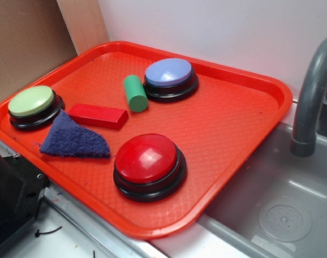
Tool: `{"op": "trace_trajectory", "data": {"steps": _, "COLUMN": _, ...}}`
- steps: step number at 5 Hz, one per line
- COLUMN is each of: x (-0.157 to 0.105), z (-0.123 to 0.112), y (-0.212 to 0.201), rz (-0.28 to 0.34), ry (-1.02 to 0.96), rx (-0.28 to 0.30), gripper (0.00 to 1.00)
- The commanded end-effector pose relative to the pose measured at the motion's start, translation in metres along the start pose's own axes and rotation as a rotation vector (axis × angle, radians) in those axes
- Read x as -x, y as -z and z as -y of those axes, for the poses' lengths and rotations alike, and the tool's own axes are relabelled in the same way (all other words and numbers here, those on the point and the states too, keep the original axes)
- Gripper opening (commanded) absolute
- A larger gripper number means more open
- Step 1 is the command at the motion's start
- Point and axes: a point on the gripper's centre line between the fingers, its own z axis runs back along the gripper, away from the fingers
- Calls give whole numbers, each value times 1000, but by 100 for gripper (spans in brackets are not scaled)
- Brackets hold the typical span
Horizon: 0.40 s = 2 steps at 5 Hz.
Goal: Push the green button.
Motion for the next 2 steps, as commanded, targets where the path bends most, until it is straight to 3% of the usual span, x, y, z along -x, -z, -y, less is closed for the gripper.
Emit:
{"op": "trace_trajectory", "data": {"steps": 1, "x": 0, "z": 0, "y": 0, "rz": 0, "ry": 0, "rx": 0, "gripper": 100}}
{"op": "trace_trajectory", "data": {"steps": 2, "x": -16, "z": -52, "y": 50, "rz": 40, "ry": -239, "rx": -112, "gripper": 100}}
